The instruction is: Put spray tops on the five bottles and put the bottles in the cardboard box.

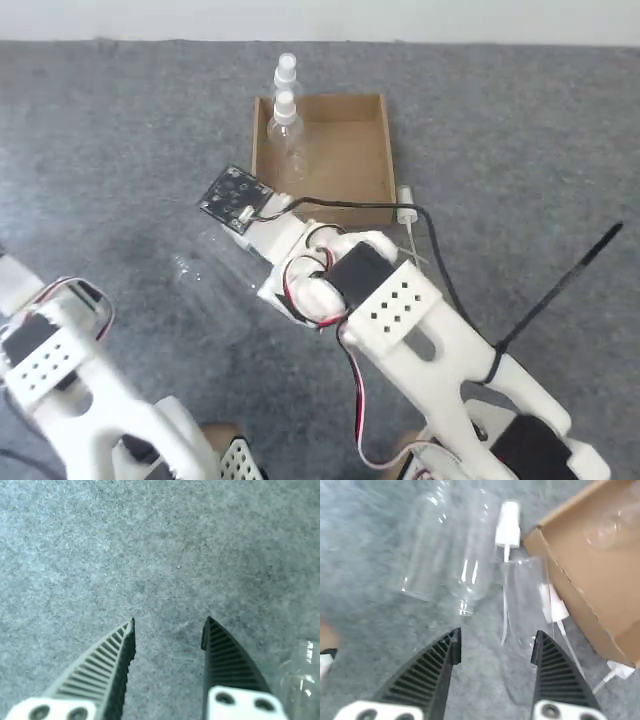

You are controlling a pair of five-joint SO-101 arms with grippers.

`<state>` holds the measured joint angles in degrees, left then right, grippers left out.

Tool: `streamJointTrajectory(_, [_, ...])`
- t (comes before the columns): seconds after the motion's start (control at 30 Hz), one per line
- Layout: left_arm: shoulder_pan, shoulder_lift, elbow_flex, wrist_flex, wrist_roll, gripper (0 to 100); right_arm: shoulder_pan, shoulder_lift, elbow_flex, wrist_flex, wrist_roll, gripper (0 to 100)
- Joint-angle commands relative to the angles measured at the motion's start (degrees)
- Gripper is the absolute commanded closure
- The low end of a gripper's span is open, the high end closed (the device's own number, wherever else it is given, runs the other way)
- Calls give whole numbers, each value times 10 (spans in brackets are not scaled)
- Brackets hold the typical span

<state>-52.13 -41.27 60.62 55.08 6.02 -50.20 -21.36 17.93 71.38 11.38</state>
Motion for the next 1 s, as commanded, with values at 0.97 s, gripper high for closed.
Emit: streamJointTrajectory(0.97, [-5, -1, 21, -68, 7, 797, -147, 294, -285, -30, -91, 809])
